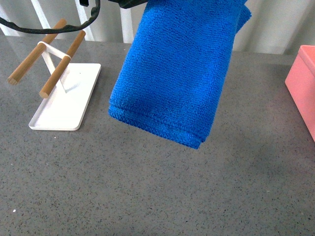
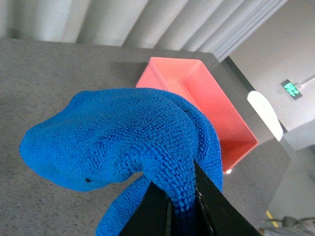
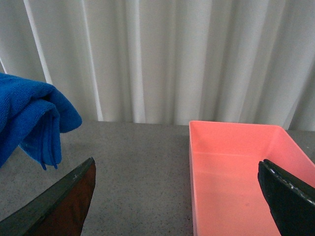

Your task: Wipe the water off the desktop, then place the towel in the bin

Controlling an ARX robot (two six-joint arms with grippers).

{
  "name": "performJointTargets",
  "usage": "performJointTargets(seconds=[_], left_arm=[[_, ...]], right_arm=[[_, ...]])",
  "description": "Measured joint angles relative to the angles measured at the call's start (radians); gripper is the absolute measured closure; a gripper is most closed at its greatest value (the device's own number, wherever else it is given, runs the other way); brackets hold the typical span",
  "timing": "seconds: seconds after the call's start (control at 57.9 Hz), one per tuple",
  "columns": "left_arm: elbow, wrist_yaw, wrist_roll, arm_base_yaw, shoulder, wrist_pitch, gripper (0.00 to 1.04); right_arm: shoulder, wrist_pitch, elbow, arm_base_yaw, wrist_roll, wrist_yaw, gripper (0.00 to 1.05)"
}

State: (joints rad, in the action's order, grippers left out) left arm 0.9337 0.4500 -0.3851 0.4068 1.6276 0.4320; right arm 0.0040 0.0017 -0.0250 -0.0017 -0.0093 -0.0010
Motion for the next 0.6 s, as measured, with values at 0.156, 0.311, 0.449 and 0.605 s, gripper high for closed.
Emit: performJointTargets(seconds=[0.156,0.311,0.449,0.605], left_arm=[[0.002,-0.003,0.011,0.001,0.000,0.000,1.00],[0.002,-0.003,0.014,0.002,0.000,0.000,1.00],[0.002,-0.004,0.014,0.005,0.000,0.000,1.00],[0.003,-0.004,0.014,0.004,0.000,0.000,1.00]], right_arm=[[0.002,-0.002,0.000,-0.001,0.000,-0.001,0.07],[0.279,-0.266,-0.121,-0.121,0.076,-0.336,0.07],[0.475,-0.265,-0.203,-0.192,0.098,-0.660,0.07],[0.692,-0.214,-0.298,-0.148,0.011,-0.857,0.07]])
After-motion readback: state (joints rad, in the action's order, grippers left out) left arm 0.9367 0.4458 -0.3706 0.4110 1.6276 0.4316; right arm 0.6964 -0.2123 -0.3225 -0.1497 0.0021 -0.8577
